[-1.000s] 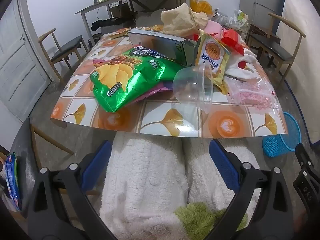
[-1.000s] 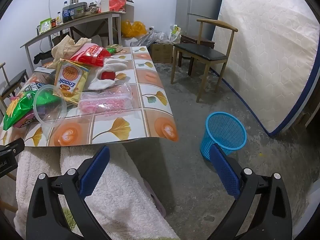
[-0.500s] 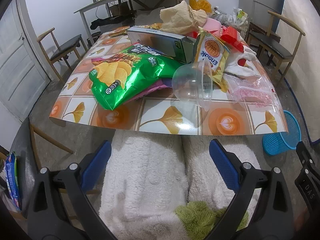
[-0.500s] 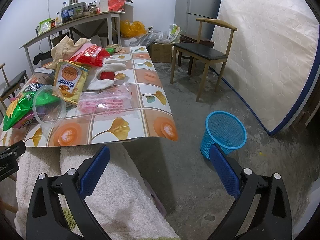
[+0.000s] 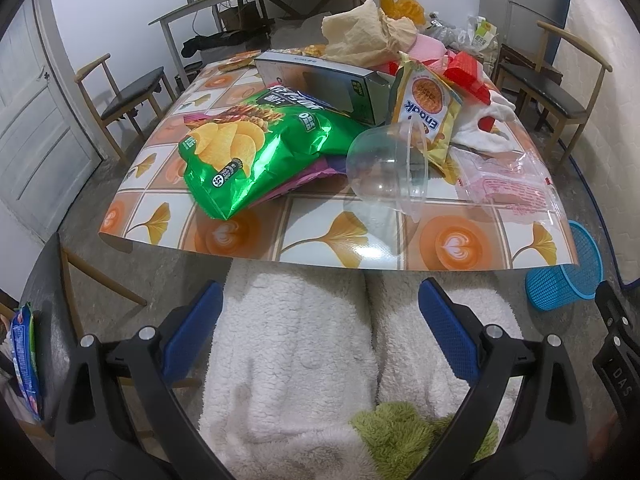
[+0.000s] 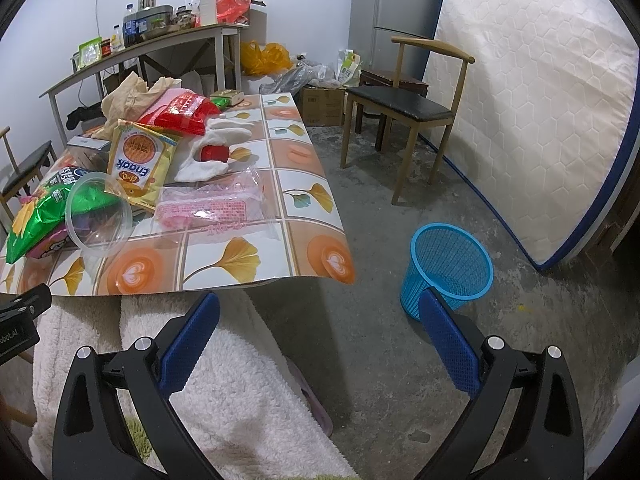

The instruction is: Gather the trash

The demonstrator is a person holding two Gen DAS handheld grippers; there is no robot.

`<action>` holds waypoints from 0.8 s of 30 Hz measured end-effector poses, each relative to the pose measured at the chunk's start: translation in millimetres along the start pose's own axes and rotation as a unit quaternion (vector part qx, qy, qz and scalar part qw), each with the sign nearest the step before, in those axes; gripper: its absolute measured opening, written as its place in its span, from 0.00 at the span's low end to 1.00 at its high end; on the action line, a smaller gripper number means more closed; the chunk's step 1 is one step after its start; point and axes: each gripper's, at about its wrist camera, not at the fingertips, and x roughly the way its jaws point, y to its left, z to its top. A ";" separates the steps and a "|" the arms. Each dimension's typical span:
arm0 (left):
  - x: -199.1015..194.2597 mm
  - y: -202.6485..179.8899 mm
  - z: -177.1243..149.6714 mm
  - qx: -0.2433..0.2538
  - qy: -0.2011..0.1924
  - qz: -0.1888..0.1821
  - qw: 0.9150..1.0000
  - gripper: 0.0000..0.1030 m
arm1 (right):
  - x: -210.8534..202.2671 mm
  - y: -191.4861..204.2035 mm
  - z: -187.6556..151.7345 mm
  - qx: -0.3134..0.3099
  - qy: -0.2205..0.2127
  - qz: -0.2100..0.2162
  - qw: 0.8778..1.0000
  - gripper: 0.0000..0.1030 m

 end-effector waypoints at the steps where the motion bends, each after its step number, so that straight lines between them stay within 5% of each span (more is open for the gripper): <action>1: 0.0 0.0 0.0 0.000 0.000 0.000 1.000 0.92 | 0.5 0.2 0.0 0.000 0.000 0.000 1.000 0.94; 24: 0.0 5.3 -2.0 -0.002 0.003 0.000 1.000 0.92 | -4.6 2.1 4.3 -0.001 -0.003 -0.002 1.000 0.94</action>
